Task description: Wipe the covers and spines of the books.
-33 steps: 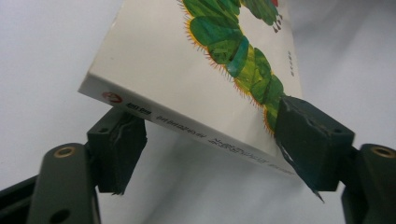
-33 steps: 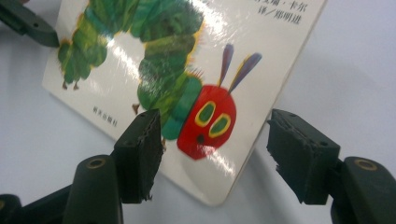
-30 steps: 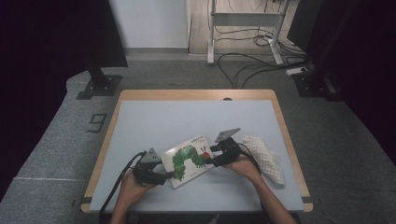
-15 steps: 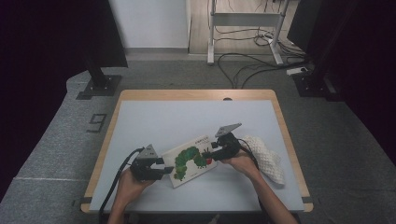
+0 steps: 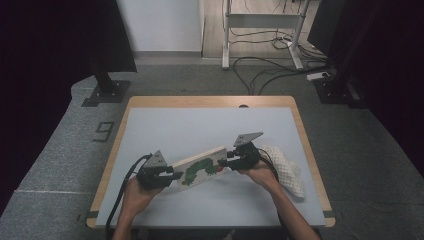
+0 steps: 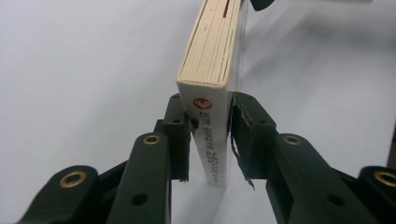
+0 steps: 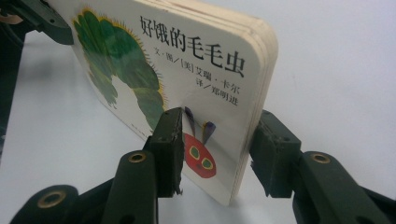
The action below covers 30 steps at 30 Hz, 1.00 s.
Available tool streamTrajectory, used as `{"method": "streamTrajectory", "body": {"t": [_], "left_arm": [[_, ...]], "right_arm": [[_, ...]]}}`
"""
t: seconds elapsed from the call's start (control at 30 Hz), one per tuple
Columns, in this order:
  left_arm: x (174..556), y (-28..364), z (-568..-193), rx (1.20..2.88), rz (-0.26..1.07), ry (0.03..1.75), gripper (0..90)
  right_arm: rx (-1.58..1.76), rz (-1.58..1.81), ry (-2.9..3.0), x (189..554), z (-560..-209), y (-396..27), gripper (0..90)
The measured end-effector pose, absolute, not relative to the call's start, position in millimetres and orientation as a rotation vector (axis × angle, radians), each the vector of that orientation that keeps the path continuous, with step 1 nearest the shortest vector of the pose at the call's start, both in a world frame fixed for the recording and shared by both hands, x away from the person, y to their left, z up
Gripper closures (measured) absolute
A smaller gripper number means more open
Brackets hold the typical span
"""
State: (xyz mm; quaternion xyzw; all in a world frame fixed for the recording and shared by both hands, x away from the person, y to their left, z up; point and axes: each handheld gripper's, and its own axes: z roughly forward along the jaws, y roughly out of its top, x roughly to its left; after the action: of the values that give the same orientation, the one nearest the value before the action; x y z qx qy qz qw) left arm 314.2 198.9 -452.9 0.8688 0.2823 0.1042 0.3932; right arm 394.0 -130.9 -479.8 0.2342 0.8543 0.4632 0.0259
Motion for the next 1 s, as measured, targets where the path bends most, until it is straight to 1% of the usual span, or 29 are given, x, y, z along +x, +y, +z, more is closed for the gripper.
{"method": "streamTrajectory", "body": {"t": [0.23,0.27,0.5,0.7,1.0], "left_arm": [[318.1,197.1,-448.6,2.227,0.322,0.72,68.0],[320.6,197.3,-446.9,2.225,0.352,0.721,67.7],[325.8,197.8,-450.3,2.239,0.417,0.735,64.2],[324.8,198.7,-450.9,2.236,0.441,0.737,62.8],[324.1,202.8,-451.6,2.204,0.422,0.753,64.7]], "right_arm": [[0.721,1.419,2.608,392.9,-478.7,-128.9,56.3],[0.72,1.414,2.605,392.8,-478.3,-128.4,56.3],[0.726,1.401,2.581,393.0,-477.9,-124.6,57.9],[0.727,1.395,2.58,393.0,-478.1,-124.7,58.4],[0.719,1.36,2.582,393.2,-477.1,-122.2,58.0]]}}
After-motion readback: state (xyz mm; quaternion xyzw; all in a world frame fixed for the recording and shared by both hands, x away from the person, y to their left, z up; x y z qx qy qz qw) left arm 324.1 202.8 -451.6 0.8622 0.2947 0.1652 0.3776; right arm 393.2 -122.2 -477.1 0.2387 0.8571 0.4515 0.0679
